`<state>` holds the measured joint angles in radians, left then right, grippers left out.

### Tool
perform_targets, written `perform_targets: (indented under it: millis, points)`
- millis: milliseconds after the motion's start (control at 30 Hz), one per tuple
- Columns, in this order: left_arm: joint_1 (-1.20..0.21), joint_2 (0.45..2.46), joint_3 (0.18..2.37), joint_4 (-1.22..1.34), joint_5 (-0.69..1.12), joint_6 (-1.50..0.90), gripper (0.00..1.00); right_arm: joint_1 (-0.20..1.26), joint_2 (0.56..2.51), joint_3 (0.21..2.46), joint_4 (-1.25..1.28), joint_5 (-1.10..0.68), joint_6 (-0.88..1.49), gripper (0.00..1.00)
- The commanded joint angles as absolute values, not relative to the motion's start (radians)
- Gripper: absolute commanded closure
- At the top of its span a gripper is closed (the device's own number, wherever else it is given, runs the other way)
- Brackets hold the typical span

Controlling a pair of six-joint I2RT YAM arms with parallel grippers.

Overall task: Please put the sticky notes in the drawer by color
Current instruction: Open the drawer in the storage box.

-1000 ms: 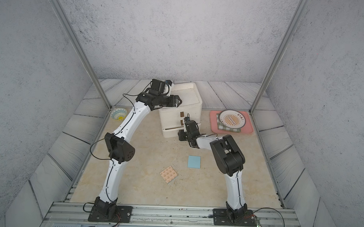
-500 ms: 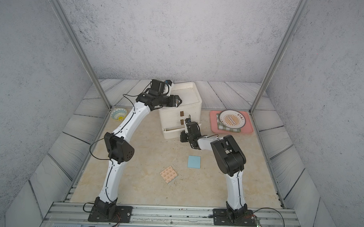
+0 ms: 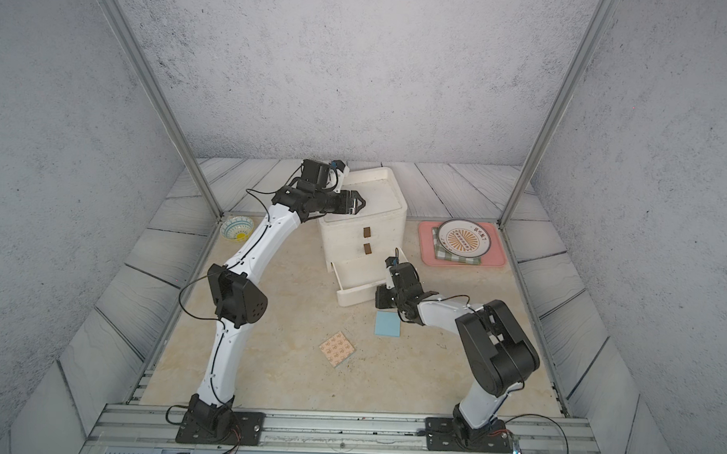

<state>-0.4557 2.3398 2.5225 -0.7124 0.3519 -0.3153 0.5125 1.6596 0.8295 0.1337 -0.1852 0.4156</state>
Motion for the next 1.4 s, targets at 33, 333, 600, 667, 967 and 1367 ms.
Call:
perform_targets:
  millis: [33, 333, 600, 667, 967, 1367]
  points:
    - [-0.45, 2.399, 2.432, -0.914, 0.349, -0.347, 0.24, 0.521, 1.584, 0.858, 0.092, -0.238, 0.419, 1.0]
    - [-0.457, 2.345, 2.36, -0.882, 0.36, -0.351, 0.24, 0.544, 1.498, 0.761, 0.086, -0.219, 0.453, 1.0]
    - [-0.484, 2.261, 2.359, -0.917, 0.36, -0.342, 0.23, 0.546, 1.457, 0.812, -0.01, -0.204, 0.434, 0.68]
    - [-0.487, 2.211, 2.35, -0.929, 0.356, -0.337, 0.22, 0.545, 1.407, 0.815, -0.059, -0.185, 0.436, 0.58]
    - [-0.483, 1.877, 2.005, -0.878, 0.33, -0.325, 0.17, 0.553, 1.216, 0.777, -0.318, -0.105, 0.46, 0.33]
    - [-0.467, 1.227, 0.899, -0.43, 0.185, -0.507, 0.17, 0.576, 1.327, 0.733, -0.4, -0.01, 0.497, 0.11]
